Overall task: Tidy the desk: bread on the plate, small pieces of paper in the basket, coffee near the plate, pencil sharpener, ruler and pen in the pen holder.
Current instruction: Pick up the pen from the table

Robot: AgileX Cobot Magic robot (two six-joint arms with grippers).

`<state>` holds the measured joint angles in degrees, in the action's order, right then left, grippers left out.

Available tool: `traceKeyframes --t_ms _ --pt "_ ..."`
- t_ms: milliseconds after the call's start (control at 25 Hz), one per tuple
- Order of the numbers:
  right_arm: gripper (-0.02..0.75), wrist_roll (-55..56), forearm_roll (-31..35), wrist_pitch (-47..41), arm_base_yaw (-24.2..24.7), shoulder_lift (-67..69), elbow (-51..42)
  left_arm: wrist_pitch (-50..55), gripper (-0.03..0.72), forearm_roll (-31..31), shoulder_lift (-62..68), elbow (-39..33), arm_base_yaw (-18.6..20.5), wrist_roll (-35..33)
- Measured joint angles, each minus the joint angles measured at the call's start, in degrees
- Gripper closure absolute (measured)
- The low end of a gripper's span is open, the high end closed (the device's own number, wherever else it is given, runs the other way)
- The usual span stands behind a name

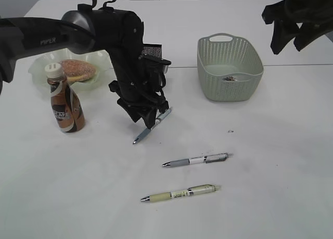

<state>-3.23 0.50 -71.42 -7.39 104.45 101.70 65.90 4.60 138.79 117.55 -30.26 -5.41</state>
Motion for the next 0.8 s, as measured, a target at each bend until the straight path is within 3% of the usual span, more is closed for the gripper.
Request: traceKeyframes --t_ms 560,800 --pt "0.365 -0.09 0.0 0.0 0.0 0.0 0.0 2.52 0.348 2.87 6.84 11.89 -0.13 -1.13" --pt "0.365 -0.09 0.0 0.0 0.0 0.0 0.0 3.17 0.348 2.87 7.93 12.63 -0.13 -1.75"
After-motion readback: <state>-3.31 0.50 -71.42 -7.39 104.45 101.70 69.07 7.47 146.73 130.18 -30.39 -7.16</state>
